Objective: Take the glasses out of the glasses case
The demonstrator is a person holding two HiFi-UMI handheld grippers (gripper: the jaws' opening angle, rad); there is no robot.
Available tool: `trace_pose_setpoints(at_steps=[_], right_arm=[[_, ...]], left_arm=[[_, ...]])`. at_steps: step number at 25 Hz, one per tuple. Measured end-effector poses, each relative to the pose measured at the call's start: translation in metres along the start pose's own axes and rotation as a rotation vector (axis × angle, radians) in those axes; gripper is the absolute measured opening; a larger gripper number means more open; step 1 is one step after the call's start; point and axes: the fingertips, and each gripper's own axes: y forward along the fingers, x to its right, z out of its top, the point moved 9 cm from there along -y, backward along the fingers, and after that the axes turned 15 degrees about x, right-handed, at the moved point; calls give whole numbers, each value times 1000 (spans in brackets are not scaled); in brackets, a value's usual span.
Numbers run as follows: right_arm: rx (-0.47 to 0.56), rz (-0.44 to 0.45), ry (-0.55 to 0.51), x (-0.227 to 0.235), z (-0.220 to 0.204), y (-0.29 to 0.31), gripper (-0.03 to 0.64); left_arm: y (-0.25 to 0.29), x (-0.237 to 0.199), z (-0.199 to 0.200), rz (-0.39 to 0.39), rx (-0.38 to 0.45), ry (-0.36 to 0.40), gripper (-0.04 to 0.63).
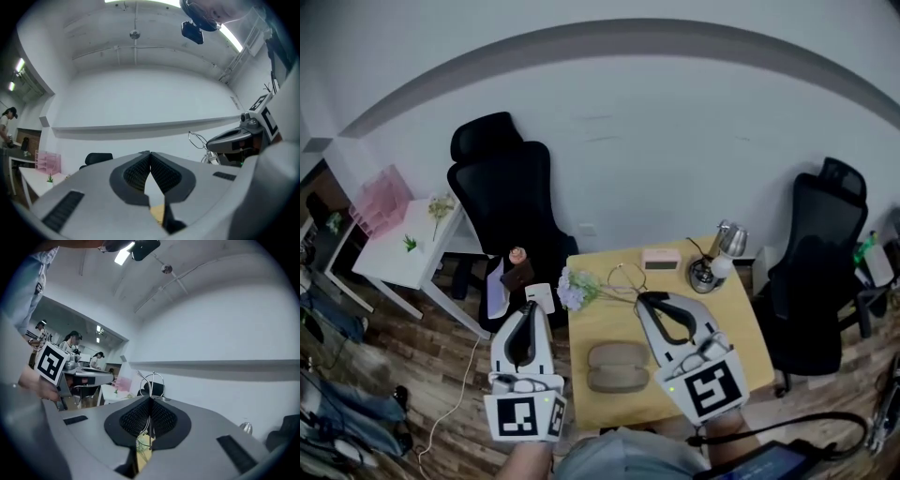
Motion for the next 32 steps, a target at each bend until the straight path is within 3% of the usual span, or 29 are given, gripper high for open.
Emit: trace_pose_setpoints(at_steps=[11, 32], right_arm=[[45, -123, 0, 14, 7, -11, 18], [41, -116, 52, 2, -5, -16, 18]], left_arm=[[3, 14, -3, -31, -5, -23, 6], [-8, 16, -12, -34, -49, -28, 6]])
